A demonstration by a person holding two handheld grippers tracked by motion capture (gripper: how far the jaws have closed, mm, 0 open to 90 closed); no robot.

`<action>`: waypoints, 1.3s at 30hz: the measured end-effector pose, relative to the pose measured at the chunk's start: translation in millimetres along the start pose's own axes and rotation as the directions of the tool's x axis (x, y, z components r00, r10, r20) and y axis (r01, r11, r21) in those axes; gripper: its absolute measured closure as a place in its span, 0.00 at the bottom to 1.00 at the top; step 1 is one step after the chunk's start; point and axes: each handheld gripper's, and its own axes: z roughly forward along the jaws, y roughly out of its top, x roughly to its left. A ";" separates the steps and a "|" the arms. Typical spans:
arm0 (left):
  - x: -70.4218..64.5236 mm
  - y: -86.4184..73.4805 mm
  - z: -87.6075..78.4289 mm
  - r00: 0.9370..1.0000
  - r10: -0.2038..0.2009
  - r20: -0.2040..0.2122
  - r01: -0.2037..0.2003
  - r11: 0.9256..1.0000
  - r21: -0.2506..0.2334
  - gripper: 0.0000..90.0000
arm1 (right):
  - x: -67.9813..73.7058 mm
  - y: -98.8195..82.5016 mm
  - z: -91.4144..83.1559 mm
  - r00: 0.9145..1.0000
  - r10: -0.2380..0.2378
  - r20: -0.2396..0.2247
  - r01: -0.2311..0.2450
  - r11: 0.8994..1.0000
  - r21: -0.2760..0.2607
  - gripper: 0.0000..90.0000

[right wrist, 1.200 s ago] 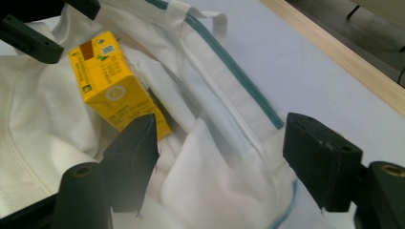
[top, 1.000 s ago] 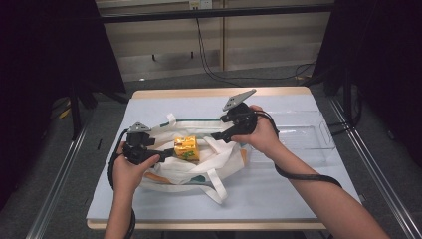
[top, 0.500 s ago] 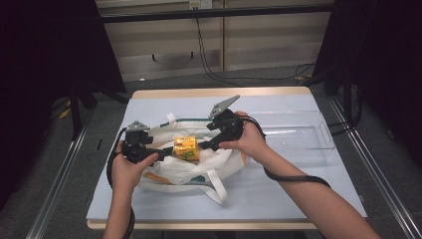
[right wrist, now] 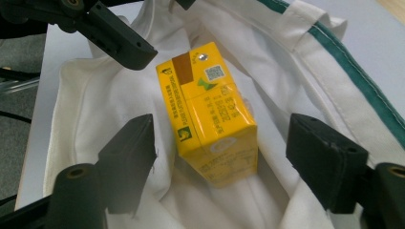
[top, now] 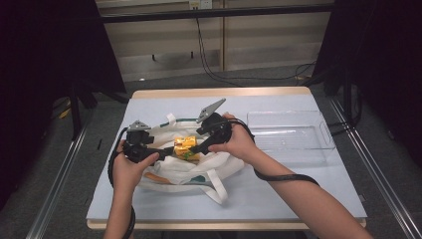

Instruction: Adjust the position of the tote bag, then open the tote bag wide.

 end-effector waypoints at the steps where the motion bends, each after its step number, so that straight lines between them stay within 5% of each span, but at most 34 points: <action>1: 0.0 0.0 0.4 1.000 -0.002 -0.001 0.002 1.000 0.000 0.12 | 0.4 0.6 0.9 1.000 -0.003 -0.008 0.004 1.000 0.009 0.28; 20: -0.8 -0.9 4.4 1.000 -0.003 0.009 0.003 1.000 0.013 0.12 | 1.3 4.9 22.4 0.997 -0.078 -0.009 0.079 0.994 0.080 0.39; 26: -0.8 -1.2 5.0 1.000 0.001 0.007 -0.001 1.000 0.017 0.12 | 4.7 7.2 22.7 0.992 -0.124 -0.004 0.123 0.989 0.082 0.52; 39: -1.5 -0.7 5.3 1.000 -0.001 0.006 0.001 1.000 0.015 0.12 | -2.8 0.9 6.4 0.998 -0.065 0.019 0.061 0.987 0.151 0.55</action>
